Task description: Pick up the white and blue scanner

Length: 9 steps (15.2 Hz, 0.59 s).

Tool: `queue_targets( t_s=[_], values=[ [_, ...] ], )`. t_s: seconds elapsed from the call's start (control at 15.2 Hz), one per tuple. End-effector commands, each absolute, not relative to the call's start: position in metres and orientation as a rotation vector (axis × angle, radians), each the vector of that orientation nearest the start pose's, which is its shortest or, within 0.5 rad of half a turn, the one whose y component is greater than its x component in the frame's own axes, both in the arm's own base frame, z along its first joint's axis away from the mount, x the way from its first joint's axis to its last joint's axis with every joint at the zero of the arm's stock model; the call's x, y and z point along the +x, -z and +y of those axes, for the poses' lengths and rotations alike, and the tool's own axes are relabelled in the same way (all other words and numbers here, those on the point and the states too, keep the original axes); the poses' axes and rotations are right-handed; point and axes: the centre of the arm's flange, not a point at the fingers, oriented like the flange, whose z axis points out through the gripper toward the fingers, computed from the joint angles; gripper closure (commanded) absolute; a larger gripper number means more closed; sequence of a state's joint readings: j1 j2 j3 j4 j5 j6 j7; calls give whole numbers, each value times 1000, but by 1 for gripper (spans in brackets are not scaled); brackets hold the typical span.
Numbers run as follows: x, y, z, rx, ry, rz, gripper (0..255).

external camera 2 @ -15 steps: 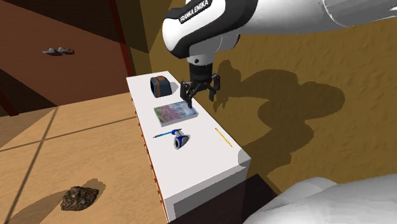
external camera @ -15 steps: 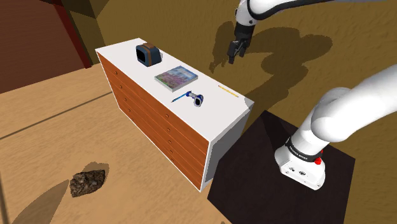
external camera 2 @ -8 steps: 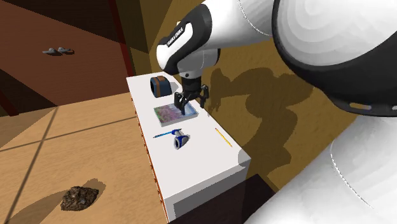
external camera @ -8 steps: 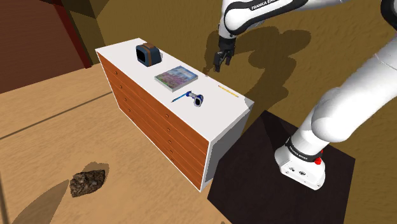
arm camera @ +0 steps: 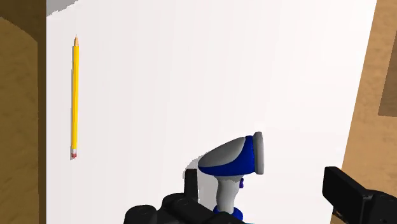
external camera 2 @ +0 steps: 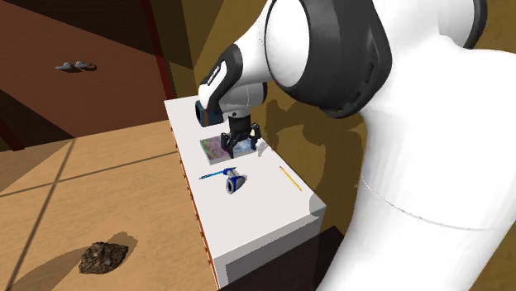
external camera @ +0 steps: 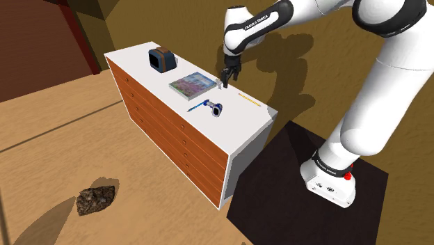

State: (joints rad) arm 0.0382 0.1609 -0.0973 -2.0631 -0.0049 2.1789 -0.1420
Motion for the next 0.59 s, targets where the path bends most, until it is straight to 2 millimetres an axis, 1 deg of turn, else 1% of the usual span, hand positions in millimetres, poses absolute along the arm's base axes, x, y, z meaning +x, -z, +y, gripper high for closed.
queue_targets(
  t_s=[0.0, 0.53],
  values=[
    [587, -329, -31, -3150, -91, -151, 0],
    [655, -243, -23, -3136, -164, -206, 0]
  ],
)
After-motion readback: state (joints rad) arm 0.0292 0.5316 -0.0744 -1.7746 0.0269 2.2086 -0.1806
